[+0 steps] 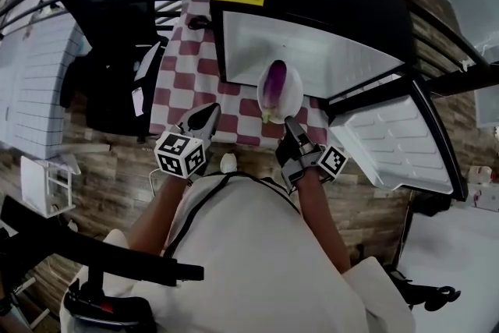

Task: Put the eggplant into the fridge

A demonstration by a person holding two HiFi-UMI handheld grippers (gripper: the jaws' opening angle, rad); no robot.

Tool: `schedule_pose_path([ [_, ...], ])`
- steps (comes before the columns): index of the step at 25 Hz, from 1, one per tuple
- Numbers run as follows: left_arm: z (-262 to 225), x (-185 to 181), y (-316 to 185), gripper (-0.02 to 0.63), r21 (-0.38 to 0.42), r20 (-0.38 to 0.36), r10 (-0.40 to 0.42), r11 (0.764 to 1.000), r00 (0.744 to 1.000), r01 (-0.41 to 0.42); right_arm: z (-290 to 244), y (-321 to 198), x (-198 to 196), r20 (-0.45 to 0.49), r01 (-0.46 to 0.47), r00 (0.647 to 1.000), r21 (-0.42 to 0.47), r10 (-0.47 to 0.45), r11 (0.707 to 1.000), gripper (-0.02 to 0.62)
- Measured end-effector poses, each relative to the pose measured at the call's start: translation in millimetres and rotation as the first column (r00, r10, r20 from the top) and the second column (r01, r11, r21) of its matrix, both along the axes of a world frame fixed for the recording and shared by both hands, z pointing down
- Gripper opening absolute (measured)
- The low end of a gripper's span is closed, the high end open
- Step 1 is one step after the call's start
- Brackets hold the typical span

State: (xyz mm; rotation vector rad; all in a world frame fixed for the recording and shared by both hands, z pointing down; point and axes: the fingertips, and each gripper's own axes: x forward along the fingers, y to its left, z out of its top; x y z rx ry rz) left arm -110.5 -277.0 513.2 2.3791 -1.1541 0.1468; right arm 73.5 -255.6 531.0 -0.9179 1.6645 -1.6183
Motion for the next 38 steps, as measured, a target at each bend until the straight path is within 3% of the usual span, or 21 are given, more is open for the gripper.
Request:
schedule_pose_path([
  [13, 2.4, -22.6, -33.5, 0.002, 0.008, 0.003, -0.023, 1.000, 1.000, 0.023, 13.1, -47.5, -18.0, -0.008, 0.003, 1.000, -0.010, -0.003, 1.000, 0.029],
  [26, 9.6, -20.9, -43.0, 0.002, -0.029, 0.007, -0.156, 0.987, 0.988, 0.156, 40.0, -98.7, -19.4, -0.045, 0.100, 0.994, 0.009, -0.099, 0.995, 0.028],
  [38, 18.7, -28.6, -39.2, 0.002, -0.061, 0.032, -0.254, 0.965, 0.967, 0.256, 90.3, -142.9, -31.4, -0.016, 0.140, 0.990, -0.067, -0.141, 0.988, 0.029],
])
